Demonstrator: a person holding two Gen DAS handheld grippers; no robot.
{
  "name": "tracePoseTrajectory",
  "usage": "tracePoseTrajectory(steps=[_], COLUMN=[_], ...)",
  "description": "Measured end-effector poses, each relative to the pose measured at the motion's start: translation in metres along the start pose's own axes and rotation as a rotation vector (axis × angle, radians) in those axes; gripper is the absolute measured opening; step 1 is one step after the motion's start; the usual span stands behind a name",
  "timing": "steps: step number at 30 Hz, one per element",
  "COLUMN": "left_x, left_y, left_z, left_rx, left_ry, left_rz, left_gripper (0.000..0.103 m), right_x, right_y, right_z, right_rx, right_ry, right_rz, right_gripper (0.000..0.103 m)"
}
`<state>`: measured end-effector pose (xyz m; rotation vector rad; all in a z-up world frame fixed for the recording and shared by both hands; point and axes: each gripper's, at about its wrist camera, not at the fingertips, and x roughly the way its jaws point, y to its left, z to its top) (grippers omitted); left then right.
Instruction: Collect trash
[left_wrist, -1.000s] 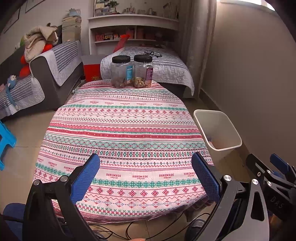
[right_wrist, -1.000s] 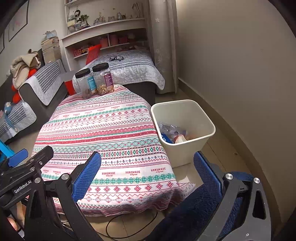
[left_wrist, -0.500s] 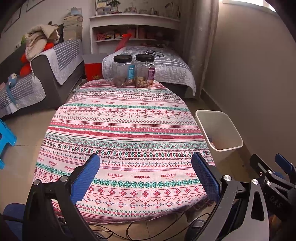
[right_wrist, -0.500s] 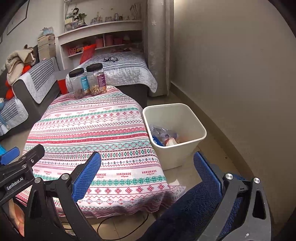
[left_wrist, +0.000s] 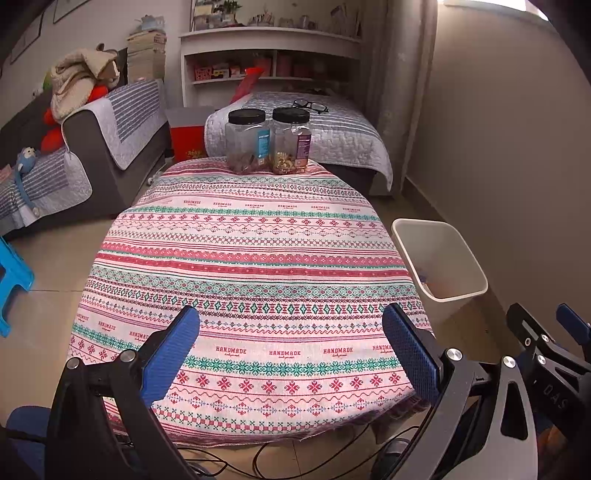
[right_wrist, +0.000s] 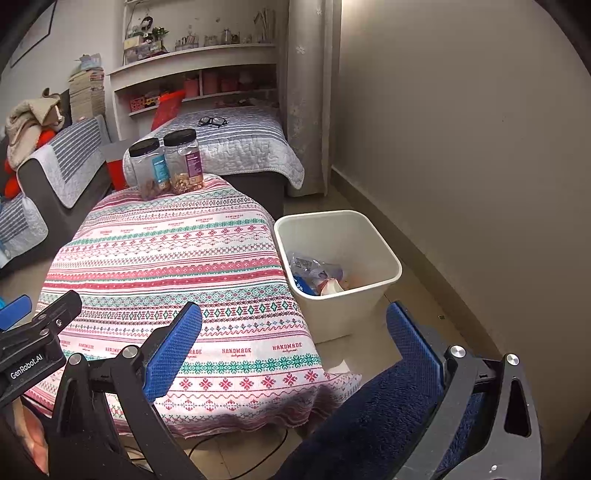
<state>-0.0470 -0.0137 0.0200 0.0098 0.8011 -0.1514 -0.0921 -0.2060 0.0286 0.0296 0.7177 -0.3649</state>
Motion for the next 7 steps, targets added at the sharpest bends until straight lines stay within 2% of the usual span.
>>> tracePoseTrajectory(steps=[7], left_x=[0.0035], left_y=[0.0047], left_z=[0.0007], left_rx=[-0.008], left_ry=[0.009], left_rz=[0.000], left_gripper=[0.096], right_x=[0.0037], right_y=[0.0048], right_z=[-0.0007], right_rx=[-0.008], right_ry=[0.006], right_rz=[0.000], right_gripper=[0.096])
